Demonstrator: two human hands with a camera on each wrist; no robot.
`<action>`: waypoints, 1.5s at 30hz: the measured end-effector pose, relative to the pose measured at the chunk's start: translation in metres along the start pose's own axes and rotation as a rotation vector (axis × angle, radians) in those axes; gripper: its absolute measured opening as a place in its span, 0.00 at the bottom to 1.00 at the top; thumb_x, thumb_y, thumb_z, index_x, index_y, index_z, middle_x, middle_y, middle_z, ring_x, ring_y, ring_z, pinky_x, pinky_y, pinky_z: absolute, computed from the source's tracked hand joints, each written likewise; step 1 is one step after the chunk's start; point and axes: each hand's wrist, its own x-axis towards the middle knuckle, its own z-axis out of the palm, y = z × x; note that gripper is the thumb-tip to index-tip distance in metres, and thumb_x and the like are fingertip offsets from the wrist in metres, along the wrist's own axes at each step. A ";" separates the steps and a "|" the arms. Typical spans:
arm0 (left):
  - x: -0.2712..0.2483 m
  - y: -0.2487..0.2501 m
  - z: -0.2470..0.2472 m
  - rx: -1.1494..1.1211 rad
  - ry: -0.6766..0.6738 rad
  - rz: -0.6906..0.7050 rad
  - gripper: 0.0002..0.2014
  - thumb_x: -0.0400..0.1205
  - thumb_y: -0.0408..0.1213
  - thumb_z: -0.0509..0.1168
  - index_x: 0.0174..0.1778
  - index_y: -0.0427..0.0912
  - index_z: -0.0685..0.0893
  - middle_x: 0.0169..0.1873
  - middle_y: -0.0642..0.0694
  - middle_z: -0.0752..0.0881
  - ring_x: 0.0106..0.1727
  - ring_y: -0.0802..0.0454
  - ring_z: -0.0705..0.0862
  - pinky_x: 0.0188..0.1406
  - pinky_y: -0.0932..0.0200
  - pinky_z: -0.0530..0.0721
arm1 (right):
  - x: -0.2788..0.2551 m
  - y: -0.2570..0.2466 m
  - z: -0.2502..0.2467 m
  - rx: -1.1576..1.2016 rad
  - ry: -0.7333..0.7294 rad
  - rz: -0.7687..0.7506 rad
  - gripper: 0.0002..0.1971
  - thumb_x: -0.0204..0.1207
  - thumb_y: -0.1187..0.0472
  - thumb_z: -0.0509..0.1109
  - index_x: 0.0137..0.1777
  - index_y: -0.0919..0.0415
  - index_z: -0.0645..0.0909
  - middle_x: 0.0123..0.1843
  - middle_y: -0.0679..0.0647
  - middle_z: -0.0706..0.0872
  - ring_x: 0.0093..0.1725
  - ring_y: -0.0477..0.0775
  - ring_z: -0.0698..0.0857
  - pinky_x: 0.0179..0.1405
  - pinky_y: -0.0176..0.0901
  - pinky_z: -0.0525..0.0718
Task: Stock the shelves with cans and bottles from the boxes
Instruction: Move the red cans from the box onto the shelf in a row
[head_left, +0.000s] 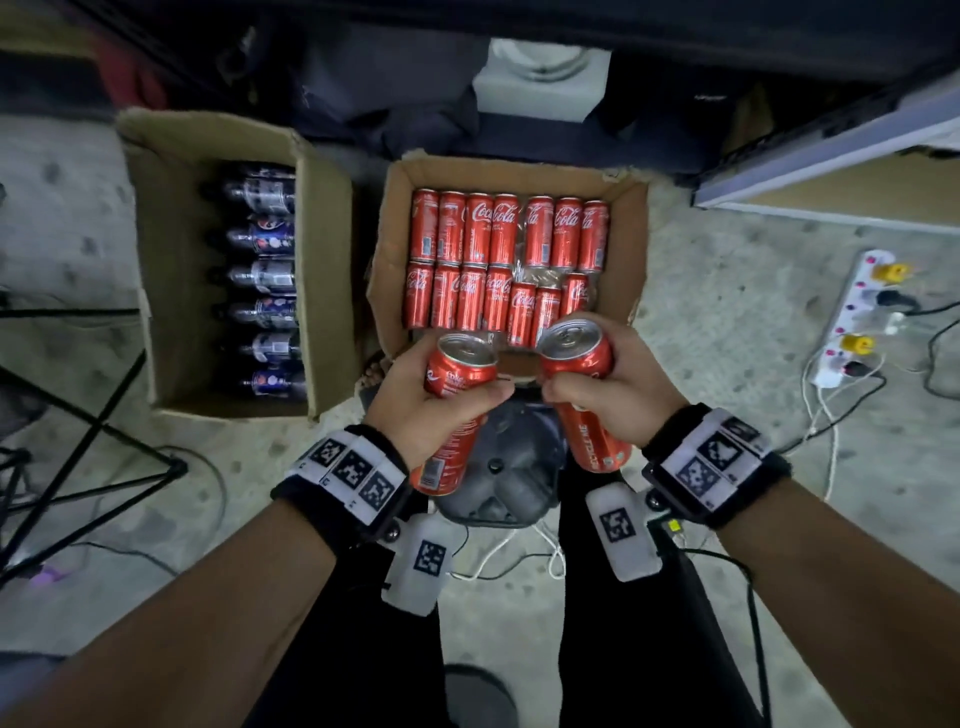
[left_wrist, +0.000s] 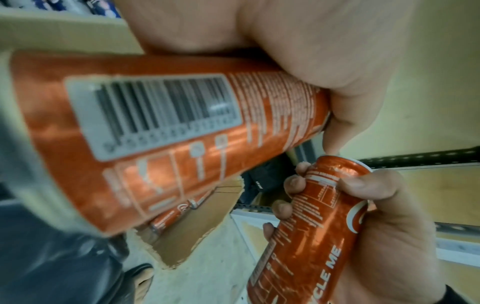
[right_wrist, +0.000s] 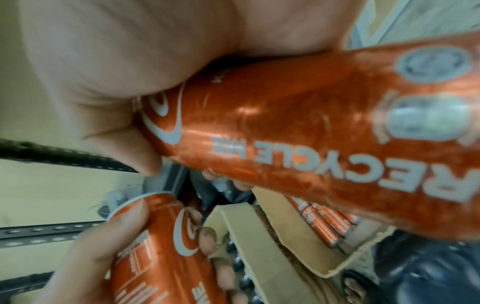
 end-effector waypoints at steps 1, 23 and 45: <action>-0.013 0.013 0.000 0.014 0.006 0.018 0.23 0.68 0.41 0.84 0.57 0.52 0.86 0.48 0.51 0.93 0.48 0.50 0.92 0.56 0.45 0.87 | -0.012 -0.015 -0.001 0.002 -0.001 -0.023 0.21 0.57 0.59 0.79 0.51 0.62 0.85 0.45 0.63 0.91 0.47 0.64 0.90 0.53 0.58 0.87; -0.247 0.358 -0.045 0.046 -0.004 0.862 0.21 0.63 0.43 0.82 0.46 0.38 0.84 0.42 0.29 0.86 0.43 0.21 0.86 0.51 0.21 0.84 | -0.225 -0.372 -0.044 -0.113 0.141 -0.746 0.20 0.63 0.58 0.81 0.49 0.67 0.80 0.41 0.69 0.86 0.37 0.61 0.87 0.45 0.61 0.88; -0.389 0.560 -0.187 -0.103 0.006 1.280 0.26 0.60 0.41 0.80 0.50 0.35 0.81 0.36 0.37 0.87 0.34 0.38 0.86 0.40 0.45 0.88 | -0.308 -0.622 0.013 -0.088 0.260 -1.146 0.18 0.58 0.58 0.81 0.48 0.60 0.81 0.36 0.62 0.87 0.33 0.65 0.88 0.42 0.59 0.87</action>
